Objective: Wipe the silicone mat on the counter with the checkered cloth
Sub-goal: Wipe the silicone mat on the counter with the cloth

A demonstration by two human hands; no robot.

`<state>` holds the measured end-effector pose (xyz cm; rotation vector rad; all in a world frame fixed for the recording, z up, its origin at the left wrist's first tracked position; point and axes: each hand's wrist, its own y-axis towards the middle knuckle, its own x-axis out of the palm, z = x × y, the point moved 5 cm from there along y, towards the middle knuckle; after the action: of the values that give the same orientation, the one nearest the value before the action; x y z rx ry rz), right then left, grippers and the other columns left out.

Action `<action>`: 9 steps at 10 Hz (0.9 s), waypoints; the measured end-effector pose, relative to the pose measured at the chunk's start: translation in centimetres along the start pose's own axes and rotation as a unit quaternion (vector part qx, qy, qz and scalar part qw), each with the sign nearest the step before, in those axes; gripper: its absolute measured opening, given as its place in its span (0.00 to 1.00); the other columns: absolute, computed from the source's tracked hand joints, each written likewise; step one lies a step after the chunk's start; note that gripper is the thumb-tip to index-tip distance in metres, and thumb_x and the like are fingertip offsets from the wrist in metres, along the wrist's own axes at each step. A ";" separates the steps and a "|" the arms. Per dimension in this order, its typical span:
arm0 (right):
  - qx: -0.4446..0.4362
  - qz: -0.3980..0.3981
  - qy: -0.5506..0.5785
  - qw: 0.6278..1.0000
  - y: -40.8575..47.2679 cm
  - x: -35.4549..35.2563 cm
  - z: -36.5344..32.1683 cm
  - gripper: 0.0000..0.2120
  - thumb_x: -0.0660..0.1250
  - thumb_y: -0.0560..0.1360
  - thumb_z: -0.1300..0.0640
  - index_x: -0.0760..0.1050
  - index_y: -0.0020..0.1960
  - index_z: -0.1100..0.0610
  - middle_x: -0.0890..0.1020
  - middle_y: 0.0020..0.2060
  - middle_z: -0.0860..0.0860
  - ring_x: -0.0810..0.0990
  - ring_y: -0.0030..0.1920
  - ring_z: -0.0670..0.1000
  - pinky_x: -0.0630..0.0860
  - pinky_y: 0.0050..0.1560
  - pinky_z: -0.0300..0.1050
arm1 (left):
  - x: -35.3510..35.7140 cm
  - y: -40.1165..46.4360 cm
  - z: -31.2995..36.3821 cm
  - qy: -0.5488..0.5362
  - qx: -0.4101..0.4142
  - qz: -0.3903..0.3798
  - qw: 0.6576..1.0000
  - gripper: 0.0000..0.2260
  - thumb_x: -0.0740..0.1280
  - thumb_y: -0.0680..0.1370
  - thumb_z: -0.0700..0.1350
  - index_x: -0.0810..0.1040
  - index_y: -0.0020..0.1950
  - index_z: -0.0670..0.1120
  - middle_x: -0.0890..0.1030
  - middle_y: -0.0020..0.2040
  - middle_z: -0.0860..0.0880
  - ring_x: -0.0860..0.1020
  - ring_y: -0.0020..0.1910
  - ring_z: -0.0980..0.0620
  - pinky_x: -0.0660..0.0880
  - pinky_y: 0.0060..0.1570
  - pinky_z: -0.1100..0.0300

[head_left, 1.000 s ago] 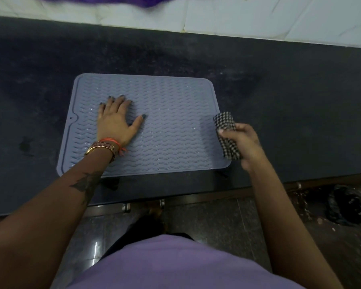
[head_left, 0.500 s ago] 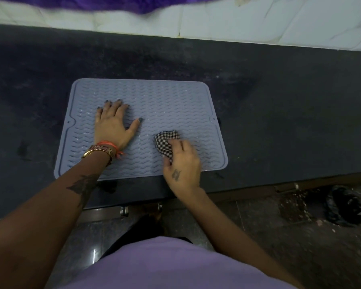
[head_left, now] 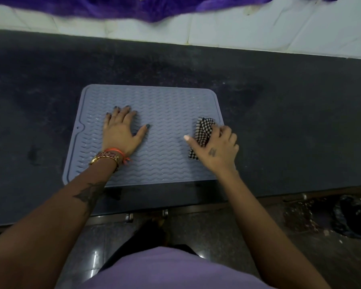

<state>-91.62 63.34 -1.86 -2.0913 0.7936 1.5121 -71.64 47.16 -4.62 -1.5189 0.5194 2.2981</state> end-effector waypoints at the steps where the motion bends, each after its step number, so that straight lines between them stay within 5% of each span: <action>1: -0.013 0.038 -0.102 0.994 -0.8 0.6 -1.4 0.43 0.58 0.70 0.31 0.58 0.70 0.61 0.64 0.66 0.60 0.65 0.61 0.61 0.67 0.57 0.58 | -0.1 0.0 0.0 -0.002 -0.001 0.002 1.000 0.32 0.53 0.73 0.64 0.66 0.71 0.47 0.64 0.74 0.46 0.56 0.75 0.45 0.47 0.75 0.48; 3: -0.060 0.057 -0.068 0.994 -1.2 0.5 -3.0 0.20 0.57 0.78 0.55 0.62 0.67 0.62 0.67 0.63 0.61 0.68 0.60 0.59 0.69 0.57 0.49 | -0.1 0.0 0.1 -0.005 -0.003 0.005 1.000 0.32 0.53 0.73 0.64 0.67 0.71 0.46 0.64 0.74 0.46 0.56 0.75 0.44 0.47 0.75 0.47; 4: -0.125 0.037 0.001 0.991 -2.0 0.9 -5.0 0.20 0.60 0.76 0.57 0.65 0.66 0.61 0.70 0.61 0.61 0.71 0.58 0.58 0.71 0.55 0.48 | -0.2 0.0 0.1 -0.005 -0.003 0.006 1.000 0.32 0.53 0.73 0.64 0.67 0.70 0.46 0.64 0.74 0.45 0.56 0.75 0.44 0.47 0.75 0.48; 5: -0.128 -0.036 0.222 0.966 -0.7 0.5 -5.7 0.20 0.66 0.74 0.56 0.71 0.65 0.58 0.77 0.58 0.56 0.76 0.55 0.54 0.71 0.50 0.38 | -0.2 0.0 0.0 -0.010 0.000 0.006 1.000 0.32 0.53 0.73 0.64 0.67 0.70 0.46 0.64 0.74 0.46 0.56 0.75 0.44 0.47 0.75 0.48; 6: -0.027 0.019 0.337 0.941 3.2 -1.7 -2.9 0.19 0.68 0.73 0.56 0.73 0.64 0.56 0.79 0.56 0.55 0.78 0.53 0.52 0.75 0.51 0.42 | -0.1 0.0 -0.1 -0.010 0.001 0.004 1.000 0.32 0.52 0.73 0.64 0.67 0.71 0.47 0.64 0.74 0.46 0.56 0.75 0.45 0.47 0.75 0.48; 7: 0.052 0.072 0.182 0.979 7.1 -2.9 0.2 0.21 0.65 0.75 0.54 0.69 0.67 0.57 0.74 0.62 0.60 0.74 0.60 0.60 0.70 0.59 0.47 | -0.1 0.0 -0.1 -0.004 0.000 0.007 1.000 0.32 0.52 0.73 0.64 0.67 0.70 0.47 0.64 0.74 0.46 0.56 0.75 0.45 0.47 0.75 0.48; 8: 0.062 0.041 0.038 0.997 8.0 -1.3 -0.8 0.22 0.63 0.75 0.55 0.65 0.68 0.60 0.69 0.63 0.63 0.71 0.60 0.63 0.69 0.59 0.51 | 0.0 0.1 -0.1 0.001 0.000 0.009 1.000 0.31 0.53 0.73 0.64 0.67 0.70 0.47 0.64 0.74 0.46 0.56 0.75 0.44 0.47 0.75 0.47; 9: 0.002 0.064 -0.004 0.998 7.0 0.4 -3.6 0.22 0.63 0.74 0.55 0.66 0.66 0.61 0.70 0.61 0.63 0.71 0.59 0.62 0.71 0.58 0.52 | 0.1 0.1 -0.2 0.005 -0.003 0.013 1.000 0.31 0.53 0.73 0.64 0.67 0.70 0.47 0.65 0.74 0.46 0.57 0.75 0.45 0.47 0.74 0.47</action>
<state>-93.75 55.74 -1.28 -2.0663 0.9428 1.5819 -71.64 46.96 -4.78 -1.5362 0.5394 2.3149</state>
